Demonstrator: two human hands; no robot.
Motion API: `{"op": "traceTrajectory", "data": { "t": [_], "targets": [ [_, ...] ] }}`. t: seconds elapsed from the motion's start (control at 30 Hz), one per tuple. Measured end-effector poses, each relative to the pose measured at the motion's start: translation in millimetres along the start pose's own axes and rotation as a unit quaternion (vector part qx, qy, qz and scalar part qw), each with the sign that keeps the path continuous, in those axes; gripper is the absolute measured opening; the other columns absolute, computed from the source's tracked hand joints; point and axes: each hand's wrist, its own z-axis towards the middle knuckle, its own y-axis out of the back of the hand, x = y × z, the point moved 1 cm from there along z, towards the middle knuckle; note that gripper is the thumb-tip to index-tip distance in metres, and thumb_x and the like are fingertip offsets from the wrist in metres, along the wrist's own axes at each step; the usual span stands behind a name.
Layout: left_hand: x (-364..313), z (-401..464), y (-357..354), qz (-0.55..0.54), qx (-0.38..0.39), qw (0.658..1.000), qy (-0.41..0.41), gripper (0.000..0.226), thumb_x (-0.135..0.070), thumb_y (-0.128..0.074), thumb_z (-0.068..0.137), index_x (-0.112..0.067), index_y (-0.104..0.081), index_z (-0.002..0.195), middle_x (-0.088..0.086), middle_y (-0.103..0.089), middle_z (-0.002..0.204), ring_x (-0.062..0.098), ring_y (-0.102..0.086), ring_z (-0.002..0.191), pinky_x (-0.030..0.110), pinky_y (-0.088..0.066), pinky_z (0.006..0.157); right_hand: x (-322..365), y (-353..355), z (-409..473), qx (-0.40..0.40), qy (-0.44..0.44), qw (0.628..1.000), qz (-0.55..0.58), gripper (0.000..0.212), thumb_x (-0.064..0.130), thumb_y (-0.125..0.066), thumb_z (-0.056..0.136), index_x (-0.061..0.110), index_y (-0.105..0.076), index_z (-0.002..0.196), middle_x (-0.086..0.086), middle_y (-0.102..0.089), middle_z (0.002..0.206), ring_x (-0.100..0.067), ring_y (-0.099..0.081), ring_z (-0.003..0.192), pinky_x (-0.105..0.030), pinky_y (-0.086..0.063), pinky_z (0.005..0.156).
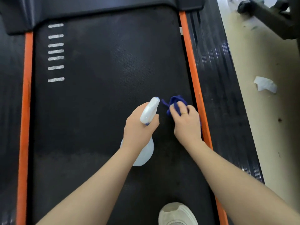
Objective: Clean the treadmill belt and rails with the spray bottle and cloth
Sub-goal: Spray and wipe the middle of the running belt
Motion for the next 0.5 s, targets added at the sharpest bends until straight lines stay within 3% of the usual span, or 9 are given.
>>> {"op": "traceTrajectory", "data": {
  "t": [0.1, 0.13, 0.23, 0.3, 0.4, 0.5],
  "targets": [
    [2.1, 3.3, 0.8, -0.002, 0.003, 1.0, 0.009, 0.03, -0.012, -0.062, 0.085, -0.03, -0.06, 0.11, -0.013, -0.062, 0.095, 0.007, -0.057, 0.088, 0.02, -0.043, 0.079, -24.3, 10.0, 4.8, 0.036, 0.199, 0.979, -0.006, 0.045, 0.004, -0.055, 0.069, 0.004, -0.065, 0.113, -0.021, -0.062, 0.112, -0.039, -0.057, 0.074, -0.043, -0.053, 0.063],
    [1.9, 4.0, 0.6, -0.002, 0.004, 1.0, 0.014, 0.03, -0.014, -0.062, 0.085, -0.033, -0.06, 0.108, -0.015, -0.061, 0.093, 0.006, -0.056, 0.087, 0.02, -0.043, 0.079, -36.9, 13.2, 14.4, 0.038, 0.202, 0.979, -0.014, 0.042, 0.003, -0.056, 0.071, 0.004, -0.065, 0.112, -0.021, -0.062, 0.11, -0.038, -0.057, 0.071, -0.041, -0.053, 0.06],
    [0.6, 3.3, -3.1, 0.011, 0.011, 1.0, 0.019, 0.03, -0.019, -0.062, 0.084, -0.042, -0.056, 0.103, -0.017, -0.06, 0.09, 0.007, -0.057, 0.089, 0.026, -0.047, 0.082, -35.2, 13.7, 23.7, 0.012, 0.017, 1.0, -0.013, 0.052, -0.005, -0.073, 0.058, 0.004, -0.067, 0.109, -0.023, -0.062, 0.108, -0.037, -0.056, 0.071, -0.037, -0.05, 0.059],
    [-0.7, 2.1, -3.7, 0.019, 0.017, 1.0, 0.016, 0.029, -0.026, -0.06, 0.08, -0.044, -0.056, 0.103, -0.018, -0.062, 0.095, 0.009, -0.058, 0.094, 0.03, -0.048, 0.085, -5.0, 10.0, 3.2, 0.017, -0.028, 0.999, 0.014, 0.052, -0.006, -0.072, 0.055, 0.005, -0.067, 0.106, -0.024, -0.061, 0.109, -0.037, -0.055, 0.071, -0.037, -0.049, 0.057],
    [-0.2, 2.7, -3.5, 0.033, 0.031, 0.999, 0.001, 0.03, -0.023, -0.062, 0.083, -0.036, -0.058, 0.111, -0.014, -0.062, 0.1, 0.012, -0.059, 0.097, 0.036, -0.049, 0.088, 18.5, 13.0, -47.1, 0.07, 0.054, 0.996, 0.032, 0.053, 0.0, -0.073, 0.056, 0.005, -0.067, 0.109, -0.024, -0.061, 0.11, -0.036, -0.057, 0.073, -0.037, -0.052, 0.058],
    [0.0, 0.9, -2.6, 0.029, 0.025, 0.999, -0.017, 0.031, -0.016, -0.063, 0.086, -0.038, -0.058, 0.107, -0.013, -0.062, 0.099, 0.01, -0.059, 0.096, 0.032, -0.049, 0.086, -3.2, 19.2, -41.3, 0.062, 0.162, 0.985, -0.017, 0.039, 0.008, -0.052, 0.072, 0.005, -0.068, 0.108, -0.022, -0.064, 0.104, -0.035, -0.057, 0.068, -0.035, -0.05, 0.054]
  ]
}}
